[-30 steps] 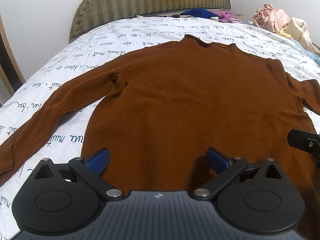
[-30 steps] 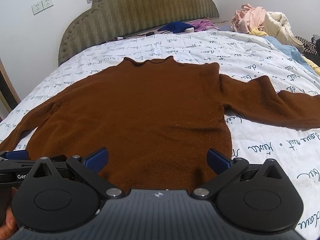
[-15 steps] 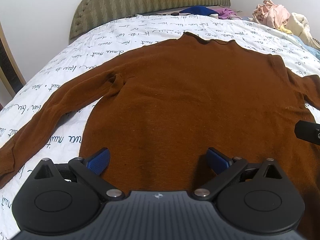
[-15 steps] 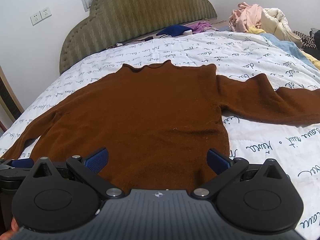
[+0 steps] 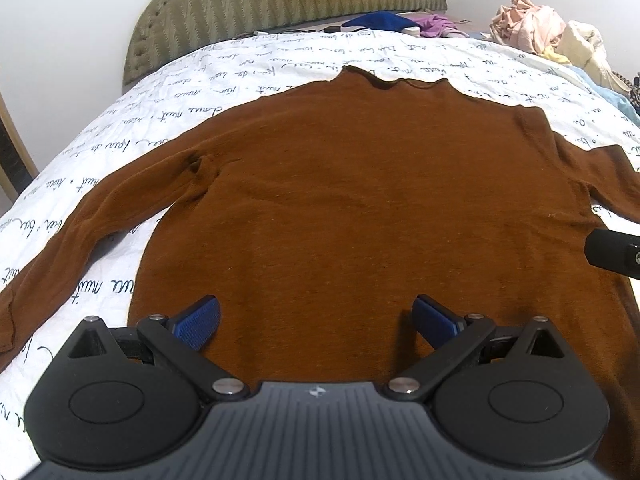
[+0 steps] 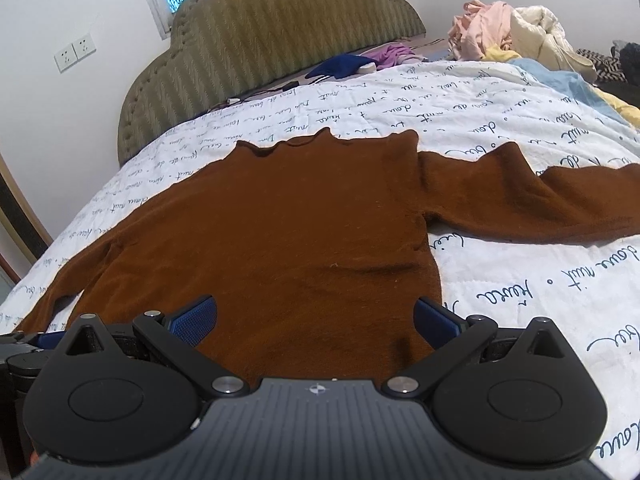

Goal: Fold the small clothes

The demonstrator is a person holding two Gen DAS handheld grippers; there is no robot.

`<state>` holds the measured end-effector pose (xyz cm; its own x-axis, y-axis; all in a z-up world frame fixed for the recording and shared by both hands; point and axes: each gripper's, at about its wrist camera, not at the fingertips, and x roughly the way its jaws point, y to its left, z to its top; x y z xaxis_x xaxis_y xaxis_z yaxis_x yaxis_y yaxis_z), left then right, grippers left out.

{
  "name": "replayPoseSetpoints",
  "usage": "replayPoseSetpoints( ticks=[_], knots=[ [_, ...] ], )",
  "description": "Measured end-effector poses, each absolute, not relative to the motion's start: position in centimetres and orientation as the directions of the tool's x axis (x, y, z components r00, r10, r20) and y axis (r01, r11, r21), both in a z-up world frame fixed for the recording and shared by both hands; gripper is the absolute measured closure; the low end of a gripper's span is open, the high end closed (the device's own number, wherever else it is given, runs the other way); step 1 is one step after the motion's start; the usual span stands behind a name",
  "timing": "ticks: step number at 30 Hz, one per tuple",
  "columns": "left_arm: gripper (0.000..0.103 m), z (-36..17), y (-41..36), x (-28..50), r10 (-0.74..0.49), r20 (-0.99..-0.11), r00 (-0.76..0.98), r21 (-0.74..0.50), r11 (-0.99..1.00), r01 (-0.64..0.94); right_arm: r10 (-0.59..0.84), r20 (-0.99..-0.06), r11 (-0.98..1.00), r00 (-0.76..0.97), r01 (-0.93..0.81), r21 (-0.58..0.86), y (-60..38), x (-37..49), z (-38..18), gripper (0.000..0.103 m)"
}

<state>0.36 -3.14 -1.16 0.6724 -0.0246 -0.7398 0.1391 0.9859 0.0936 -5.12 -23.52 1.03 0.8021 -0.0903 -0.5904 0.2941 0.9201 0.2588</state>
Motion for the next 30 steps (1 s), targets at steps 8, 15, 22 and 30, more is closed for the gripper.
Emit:
replayPoseSetpoints(
  ticks=[8,15,22,30],
  knots=[
    [0.0,-1.2,-4.1,0.6,-0.035,-0.732,0.68,0.101,0.982,0.16,-0.099,-0.577,0.925,0.811,0.289,0.247,-23.8,-5.4,1.0,0.0],
    [0.0,-1.2,-4.4,0.9,-0.05,-0.735,0.677,0.083,0.983,0.163,-0.087,-0.548,0.914,0.832,0.285,0.288,-24.8,-6.0,1.1,0.0],
    [0.0,-1.3,-4.7,1.1,-0.074,-0.736,0.673,0.055,0.984,0.169,-0.057,-0.512,0.9,0.857,0.266,0.345,-25.8,-6.5,1.1,0.0],
    [0.0,-1.5,-4.7,0.9,-0.085,-0.718,0.691,0.052,0.983,0.175,-0.084,-0.457,0.903,0.885,0.262,0.341,-28.4,-8.2,1.0,0.0]
  ],
)
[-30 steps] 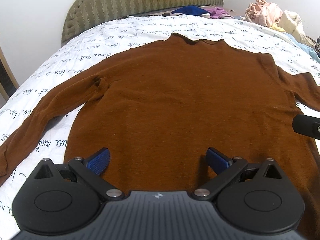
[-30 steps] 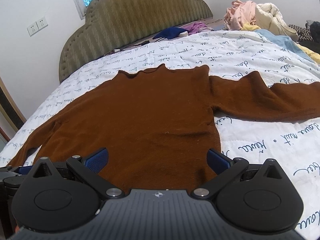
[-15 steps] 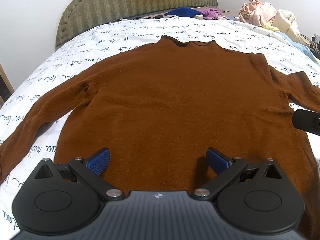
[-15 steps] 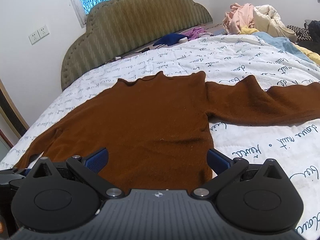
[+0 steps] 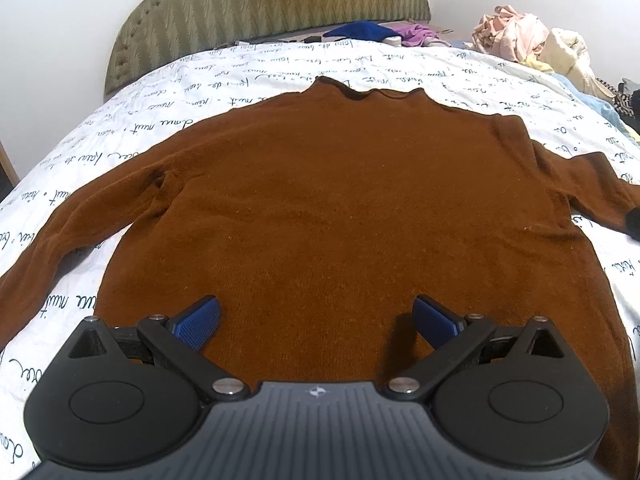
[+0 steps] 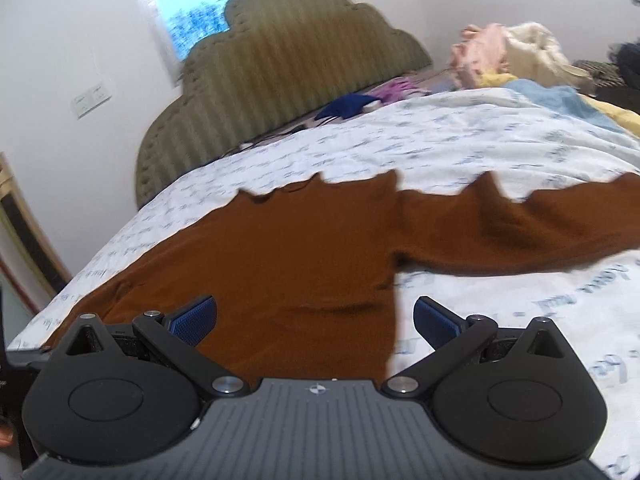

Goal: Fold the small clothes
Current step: 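Reach the right gripper to the sweater sleeve cuff and close on it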

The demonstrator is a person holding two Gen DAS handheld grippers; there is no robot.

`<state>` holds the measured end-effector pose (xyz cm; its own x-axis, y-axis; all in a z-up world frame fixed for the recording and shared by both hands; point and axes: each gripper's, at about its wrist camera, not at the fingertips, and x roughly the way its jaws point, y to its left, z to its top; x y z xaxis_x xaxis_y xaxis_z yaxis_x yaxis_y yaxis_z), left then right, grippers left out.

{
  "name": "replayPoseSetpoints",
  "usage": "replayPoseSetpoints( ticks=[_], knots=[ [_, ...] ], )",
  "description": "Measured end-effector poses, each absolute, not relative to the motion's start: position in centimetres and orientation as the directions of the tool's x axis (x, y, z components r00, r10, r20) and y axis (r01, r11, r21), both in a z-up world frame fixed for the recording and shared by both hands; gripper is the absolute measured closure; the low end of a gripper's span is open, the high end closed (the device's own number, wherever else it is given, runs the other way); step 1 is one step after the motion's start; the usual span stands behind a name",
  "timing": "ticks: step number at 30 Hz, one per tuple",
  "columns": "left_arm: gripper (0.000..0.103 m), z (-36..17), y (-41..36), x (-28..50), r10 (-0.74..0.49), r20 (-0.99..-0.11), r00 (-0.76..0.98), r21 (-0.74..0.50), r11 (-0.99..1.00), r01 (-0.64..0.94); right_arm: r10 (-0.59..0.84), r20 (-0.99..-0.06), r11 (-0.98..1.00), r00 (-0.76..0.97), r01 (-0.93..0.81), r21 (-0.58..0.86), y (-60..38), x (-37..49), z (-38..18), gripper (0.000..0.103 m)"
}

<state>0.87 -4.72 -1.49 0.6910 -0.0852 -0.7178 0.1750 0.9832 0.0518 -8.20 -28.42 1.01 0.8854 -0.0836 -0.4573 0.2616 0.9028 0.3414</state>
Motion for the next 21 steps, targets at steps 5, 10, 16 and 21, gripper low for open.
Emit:
replayPoseSetpoints(
  ticks=[5,10,16,21],
  knots=[
    [0.0,-1.6,-4.9,0.8,-0.084,-0.715,0.694,0.061,0.981,0.182,-0.224,-0.428,0.776,0.875,0.426,0.465,-35.6,-12.4,0.6,0.0],
    [0.0,-1.9,-5.1,0.9,-0.087,-0.726,0.682,0.057,0.981,0.186,-0.399,-0.396,0.567,0.827,0.562,0.603,-44.0,-18.3,-0.1,0.0],
    [0.0,-2.1,-5.7,1.1,-0.071,-0.732,0.678,0.074,0.98,0.183,-0.513,-0.351,0.369,0.783,0.571,0.734,-52.4,-22.0,-1.7,0.003],
    [0.0,-2.1,-5.9,1.1,-0.063,-0.728,0.682,0.092,0.978,0.188,-0.476,-0.349,0.242,0.807,0.502,0.83,-55.6,-20.9,-5.7,0.011]
  ],
)
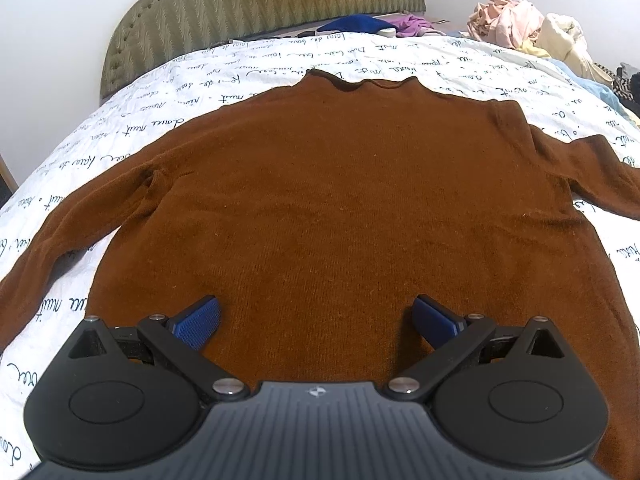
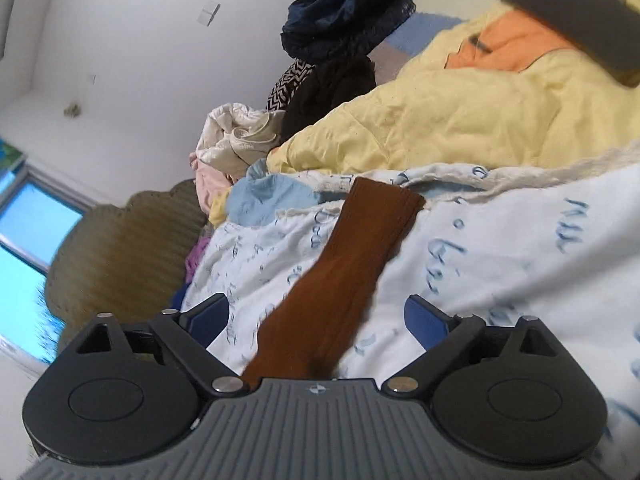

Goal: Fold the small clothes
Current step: 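Reach the right gripper to the sweater sleeve cuff and close on it, then lift the held sleeve with the right gripper and carry it across the sweater body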

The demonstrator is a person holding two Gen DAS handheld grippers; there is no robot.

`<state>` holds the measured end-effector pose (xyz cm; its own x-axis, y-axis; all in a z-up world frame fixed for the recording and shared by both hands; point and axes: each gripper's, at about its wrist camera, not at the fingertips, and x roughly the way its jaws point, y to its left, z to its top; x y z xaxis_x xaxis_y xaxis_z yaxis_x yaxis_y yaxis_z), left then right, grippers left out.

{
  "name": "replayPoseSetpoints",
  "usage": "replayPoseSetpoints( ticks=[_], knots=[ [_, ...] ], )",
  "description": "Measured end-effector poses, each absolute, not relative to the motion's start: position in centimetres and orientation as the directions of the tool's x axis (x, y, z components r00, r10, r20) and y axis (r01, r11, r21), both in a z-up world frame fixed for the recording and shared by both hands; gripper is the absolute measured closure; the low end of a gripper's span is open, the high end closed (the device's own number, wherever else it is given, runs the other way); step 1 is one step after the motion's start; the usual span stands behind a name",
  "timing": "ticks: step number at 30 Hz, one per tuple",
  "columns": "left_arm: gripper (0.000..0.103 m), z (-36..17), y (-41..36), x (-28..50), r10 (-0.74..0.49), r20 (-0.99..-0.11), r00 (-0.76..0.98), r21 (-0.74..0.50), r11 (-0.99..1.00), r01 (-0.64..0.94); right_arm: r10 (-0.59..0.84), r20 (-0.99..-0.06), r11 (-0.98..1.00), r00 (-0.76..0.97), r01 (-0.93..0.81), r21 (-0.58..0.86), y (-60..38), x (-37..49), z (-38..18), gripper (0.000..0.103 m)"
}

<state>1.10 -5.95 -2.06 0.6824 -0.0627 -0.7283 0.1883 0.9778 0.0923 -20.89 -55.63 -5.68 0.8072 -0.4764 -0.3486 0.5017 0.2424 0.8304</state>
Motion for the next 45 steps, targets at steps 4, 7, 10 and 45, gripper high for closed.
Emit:
replayPoseSetpoints(
  ticks=[4,7,10,45],
  knots=[
    [0.0,-2.1,-6.0,1.3,-0.057,-0.732,0.679,0.096,0.978,0.186,-0.486,-0.317,0.217,0.814,0.464,0.859,-57.4,-19.3,-6.0,0.016],
    [0.0,-2.2,-6.0,1.3,-0.055,-0.733,0.678,0.101,0.977,0.188,-0.498,-0.31,0.171,0.81,0.442,0.88,-58.6,-19.1,-6.3,0.04],
    [0.0,-2.3,-5.9,1.3,-0.048,-0.733,0.679,0.111,0.976,0.189,-0.511,-0.353,0.123,0.784,0.473,0.872,-59.2,-18.9,-6.8,0.076],
    [0.0,-1.1,-1.1,2.3,-0.003,-0.704,0.71,0.089,0.992,0.092,-0.333,-0.402,0.91,0.853,0.403,0.101,-29.3,-1.5,4.4,0.092]
  ],
)
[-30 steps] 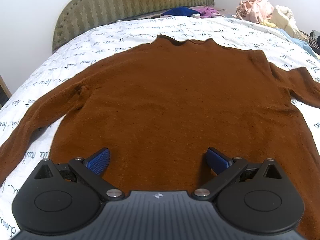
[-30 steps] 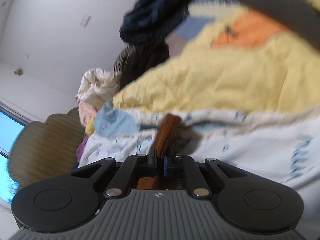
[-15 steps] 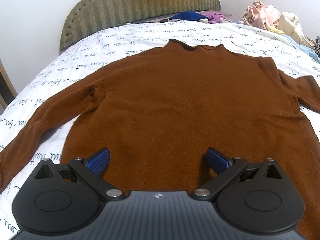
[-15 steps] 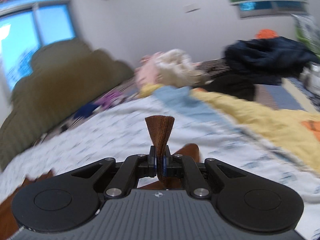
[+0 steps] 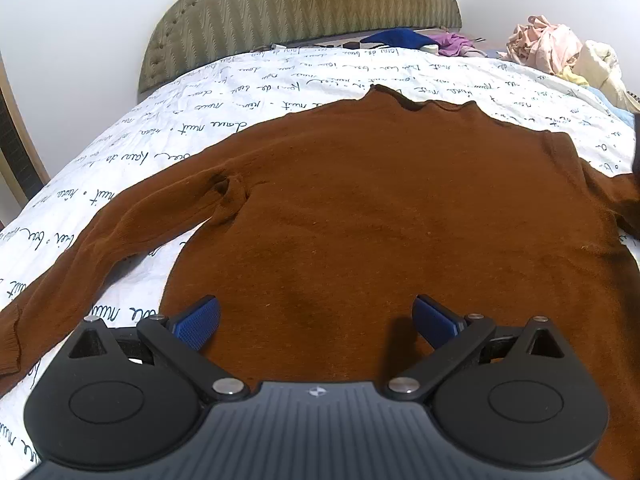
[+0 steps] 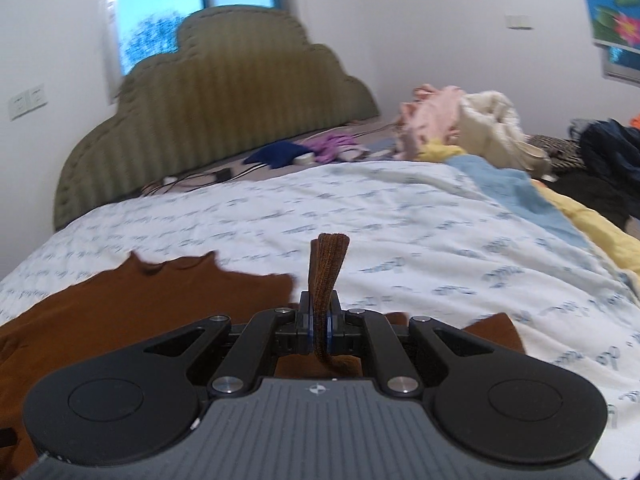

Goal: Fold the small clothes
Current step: 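Lift the held sleeve with the right gripper and carry it across the sweater body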

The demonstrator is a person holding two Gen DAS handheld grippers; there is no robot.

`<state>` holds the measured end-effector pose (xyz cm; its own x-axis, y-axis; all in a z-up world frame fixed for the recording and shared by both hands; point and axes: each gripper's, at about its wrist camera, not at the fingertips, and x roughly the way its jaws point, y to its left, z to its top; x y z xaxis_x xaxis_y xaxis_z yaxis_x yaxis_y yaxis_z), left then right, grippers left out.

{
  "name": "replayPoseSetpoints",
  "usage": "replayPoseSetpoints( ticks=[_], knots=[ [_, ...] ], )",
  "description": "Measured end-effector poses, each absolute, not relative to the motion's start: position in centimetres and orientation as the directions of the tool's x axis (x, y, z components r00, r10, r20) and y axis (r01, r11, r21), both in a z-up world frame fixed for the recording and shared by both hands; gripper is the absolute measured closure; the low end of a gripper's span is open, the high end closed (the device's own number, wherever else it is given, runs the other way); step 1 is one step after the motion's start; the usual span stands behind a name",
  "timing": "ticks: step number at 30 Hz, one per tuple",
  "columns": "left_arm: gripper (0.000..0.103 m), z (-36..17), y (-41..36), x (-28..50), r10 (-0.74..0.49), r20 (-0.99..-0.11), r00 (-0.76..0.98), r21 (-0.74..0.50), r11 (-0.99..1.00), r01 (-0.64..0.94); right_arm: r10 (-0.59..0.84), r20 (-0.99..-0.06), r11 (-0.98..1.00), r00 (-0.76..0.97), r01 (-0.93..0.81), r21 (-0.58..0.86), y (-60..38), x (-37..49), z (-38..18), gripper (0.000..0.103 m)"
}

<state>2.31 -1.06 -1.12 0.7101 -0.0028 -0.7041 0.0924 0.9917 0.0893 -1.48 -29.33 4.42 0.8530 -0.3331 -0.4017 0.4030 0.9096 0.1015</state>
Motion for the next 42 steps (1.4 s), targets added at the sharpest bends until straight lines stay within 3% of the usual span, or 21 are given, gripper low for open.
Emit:
replayPoseSetpoints(
  ticks=[16,42],
  knots=[
    [0.0,-1.4,0.6,2.6,0.022,-0.707,0.707,0.104,0.992,0.074,-0.186,-0.434,0.962,0.882,0.254,0.104,-22.2,4.6,4.3,0.092],
    [0.0,-2.3,2.3,2.6,0.014,-0.721,0.693,0.082,0.995,0.065,-0.113,-0.501,0.984,0.858,0.166,0.062,-15.0,12.0,2.6,0.092]
  ],
)
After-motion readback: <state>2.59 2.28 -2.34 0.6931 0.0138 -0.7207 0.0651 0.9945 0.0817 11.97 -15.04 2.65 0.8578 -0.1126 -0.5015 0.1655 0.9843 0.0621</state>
